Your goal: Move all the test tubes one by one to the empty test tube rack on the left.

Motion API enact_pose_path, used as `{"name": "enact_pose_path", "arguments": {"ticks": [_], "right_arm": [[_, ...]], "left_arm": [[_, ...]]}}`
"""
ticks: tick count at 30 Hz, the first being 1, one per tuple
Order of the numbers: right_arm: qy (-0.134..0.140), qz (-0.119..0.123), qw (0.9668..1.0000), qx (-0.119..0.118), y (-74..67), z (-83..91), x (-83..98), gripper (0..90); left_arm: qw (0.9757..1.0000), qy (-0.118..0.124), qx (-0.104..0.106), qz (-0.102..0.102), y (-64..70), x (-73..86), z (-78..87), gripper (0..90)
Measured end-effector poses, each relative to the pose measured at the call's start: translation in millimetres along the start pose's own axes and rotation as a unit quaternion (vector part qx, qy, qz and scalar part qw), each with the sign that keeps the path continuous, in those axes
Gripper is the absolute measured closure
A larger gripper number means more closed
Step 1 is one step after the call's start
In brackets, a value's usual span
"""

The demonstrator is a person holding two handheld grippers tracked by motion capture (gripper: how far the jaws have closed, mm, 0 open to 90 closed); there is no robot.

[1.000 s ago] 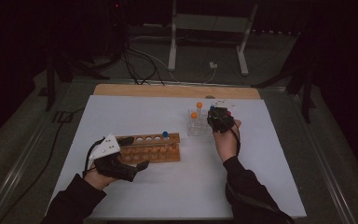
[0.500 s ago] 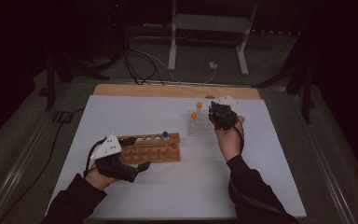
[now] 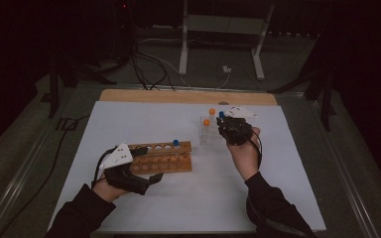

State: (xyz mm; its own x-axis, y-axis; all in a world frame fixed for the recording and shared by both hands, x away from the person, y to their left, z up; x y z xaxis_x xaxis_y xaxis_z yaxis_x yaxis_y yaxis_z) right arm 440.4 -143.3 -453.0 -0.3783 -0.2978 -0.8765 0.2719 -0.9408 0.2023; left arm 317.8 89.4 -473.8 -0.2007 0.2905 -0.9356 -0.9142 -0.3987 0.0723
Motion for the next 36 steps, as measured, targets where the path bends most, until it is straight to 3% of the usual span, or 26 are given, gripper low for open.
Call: {"name": "enact_pose_path", "arguments": {"ticks": [13,27,36], "right_arm": [[-0.01,0.029,0.9975,-0.064,-28.3,36.0,32.5,77.4],[-0.022,0.044,0.9898,-0.134,-64.1,65.0,70.4,77.4],[-0.017,0.055,0.9871,-0.15,-75.4,75.5,73.4,77.4]], "left_arm": [[0.9996,-0.006,0.023,-0.013,10.6,-13.3,-16.7,2.9],[0.9981,-0.006,0.056,-0.026,26.1,-29.1,-45.5,5.5],[0.9969,-0.003,0.073,-0.03,30.9,-40.1,-67.6,20.5]]}}
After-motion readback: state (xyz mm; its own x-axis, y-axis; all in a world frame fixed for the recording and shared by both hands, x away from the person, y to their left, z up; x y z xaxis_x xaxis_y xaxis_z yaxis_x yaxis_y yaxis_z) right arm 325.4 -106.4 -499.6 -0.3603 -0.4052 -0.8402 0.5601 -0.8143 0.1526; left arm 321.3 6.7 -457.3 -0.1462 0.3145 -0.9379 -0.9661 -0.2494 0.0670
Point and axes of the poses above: each handheld gripper's, and its own axes: z roughly backward along the jaws, x roughly out of its underside, y roughly to its right, the point moved 9 cm from there along -z, roughly forward along the jaws, and after that the axes turned 8 degrees about x, right-handed, at the moved point
